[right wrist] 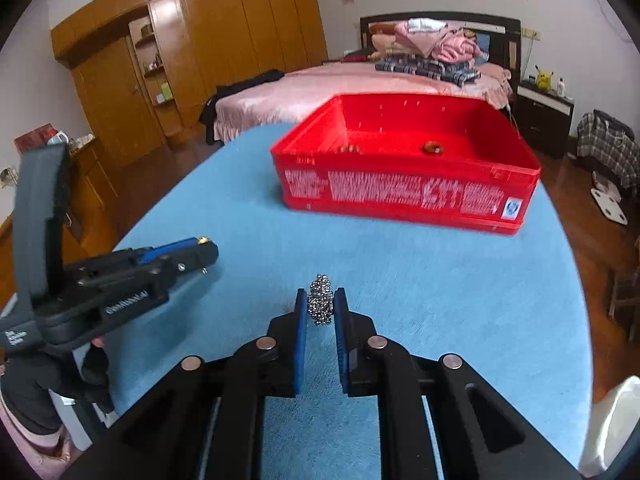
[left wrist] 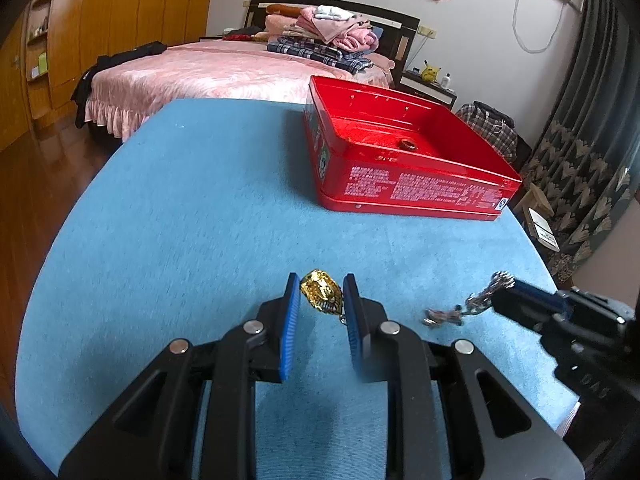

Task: Organize jewelry
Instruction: 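Lift the pendant chain with both tools and carry it over the red box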

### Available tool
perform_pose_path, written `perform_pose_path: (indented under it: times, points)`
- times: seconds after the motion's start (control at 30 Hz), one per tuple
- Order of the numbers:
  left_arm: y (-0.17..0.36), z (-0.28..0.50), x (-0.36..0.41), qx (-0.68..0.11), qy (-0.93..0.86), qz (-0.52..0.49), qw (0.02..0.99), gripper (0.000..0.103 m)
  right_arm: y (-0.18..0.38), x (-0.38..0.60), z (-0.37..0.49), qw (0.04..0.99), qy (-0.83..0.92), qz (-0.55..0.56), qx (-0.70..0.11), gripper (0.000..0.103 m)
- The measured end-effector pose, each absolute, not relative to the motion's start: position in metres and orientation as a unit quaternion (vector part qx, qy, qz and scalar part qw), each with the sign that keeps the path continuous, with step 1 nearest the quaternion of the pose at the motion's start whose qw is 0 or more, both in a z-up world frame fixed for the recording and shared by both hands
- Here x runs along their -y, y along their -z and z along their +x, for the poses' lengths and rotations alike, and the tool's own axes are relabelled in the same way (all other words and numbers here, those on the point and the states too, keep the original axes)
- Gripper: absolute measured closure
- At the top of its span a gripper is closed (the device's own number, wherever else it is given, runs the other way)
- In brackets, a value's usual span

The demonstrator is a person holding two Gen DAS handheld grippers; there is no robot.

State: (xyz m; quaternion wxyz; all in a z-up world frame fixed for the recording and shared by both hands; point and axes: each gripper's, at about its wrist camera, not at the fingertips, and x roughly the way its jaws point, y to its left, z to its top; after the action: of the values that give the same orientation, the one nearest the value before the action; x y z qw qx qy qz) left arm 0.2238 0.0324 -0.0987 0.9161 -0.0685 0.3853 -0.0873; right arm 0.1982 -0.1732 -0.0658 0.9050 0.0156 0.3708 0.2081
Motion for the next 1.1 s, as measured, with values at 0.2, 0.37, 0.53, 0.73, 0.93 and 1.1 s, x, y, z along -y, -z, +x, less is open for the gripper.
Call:
perform_pose_path:
  times: [0.2,0.37,0.53,0.73,0.93,1.1]
  points:
    - [0.088,0.223,-0.025,-0.376,0.095,-0.063,0.920,0.083,0.045,0.184,0.196,0.914,-0.200,0.014,-0.353,0.090]
    - [0.078,0.225,-0.016,-0.366,0.102,-0.058,0.923,0.083,0.032,0.196,0.197,0.920,-0.193,0.021,-0.340,0.090]
    - [0.064,0.229,-0.006,-0.352,0.110,-0.053,0.928,0.083,0.018,0.206,0.201,0.927,-0.186,0.028,-0.324,0.090]
    - [0.045,0.237,0.010,-0.332,0.122,-0.047,0.934,0.083,0.002,0.218,0.211,0.936,-0.177,0.037,-0.303,0.090]
    - [0.034,0.245,0.024,-0.318,0.131,-0.047,0.938,0.083,-0.008,0.226,0.224,0.941,-0.171,0.047,-0.290,0.090]
    - [0.027,0.258,0.032,-0.311,0.136,-0.045,0.940,0.083,-0.013,0.230,0.241,0.943,-0.169,0.053,-0.283,0.090]
